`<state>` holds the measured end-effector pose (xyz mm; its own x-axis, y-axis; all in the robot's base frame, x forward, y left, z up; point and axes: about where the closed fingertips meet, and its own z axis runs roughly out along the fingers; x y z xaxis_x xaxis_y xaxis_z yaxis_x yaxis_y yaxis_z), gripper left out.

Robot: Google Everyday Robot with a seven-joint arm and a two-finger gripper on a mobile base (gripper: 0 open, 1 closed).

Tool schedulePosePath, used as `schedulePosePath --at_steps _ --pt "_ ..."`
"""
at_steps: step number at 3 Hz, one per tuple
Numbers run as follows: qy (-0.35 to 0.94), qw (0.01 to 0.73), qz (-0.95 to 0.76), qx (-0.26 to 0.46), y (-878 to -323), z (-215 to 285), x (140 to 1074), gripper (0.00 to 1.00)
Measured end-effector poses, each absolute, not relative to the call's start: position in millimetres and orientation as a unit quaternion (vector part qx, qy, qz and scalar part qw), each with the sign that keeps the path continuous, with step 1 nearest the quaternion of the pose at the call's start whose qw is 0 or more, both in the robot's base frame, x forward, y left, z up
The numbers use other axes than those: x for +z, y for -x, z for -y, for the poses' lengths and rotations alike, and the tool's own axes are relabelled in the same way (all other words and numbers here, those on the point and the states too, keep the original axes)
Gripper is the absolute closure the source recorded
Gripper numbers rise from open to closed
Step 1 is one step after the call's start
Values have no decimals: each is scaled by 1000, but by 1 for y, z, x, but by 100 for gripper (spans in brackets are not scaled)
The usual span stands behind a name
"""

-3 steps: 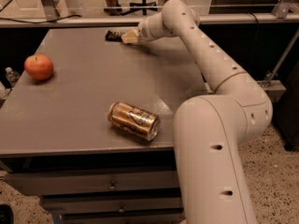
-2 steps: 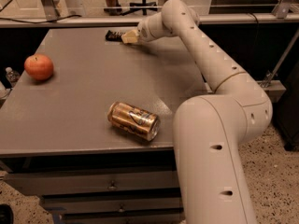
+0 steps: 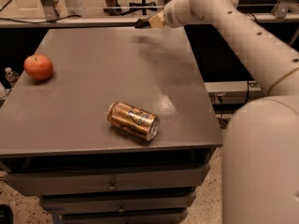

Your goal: Move rxbar chocolate near orange can

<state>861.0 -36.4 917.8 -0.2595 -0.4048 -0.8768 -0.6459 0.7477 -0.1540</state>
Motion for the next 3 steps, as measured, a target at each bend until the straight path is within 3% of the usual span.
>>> schedulePosePath --at_steps 1,2,3 --pt "323 518 -789 68 -807 78 969 100" --pt "333 465 -818 62 -741 102 956 100" --pt "333 466 -818 62 -741 102 956 100"
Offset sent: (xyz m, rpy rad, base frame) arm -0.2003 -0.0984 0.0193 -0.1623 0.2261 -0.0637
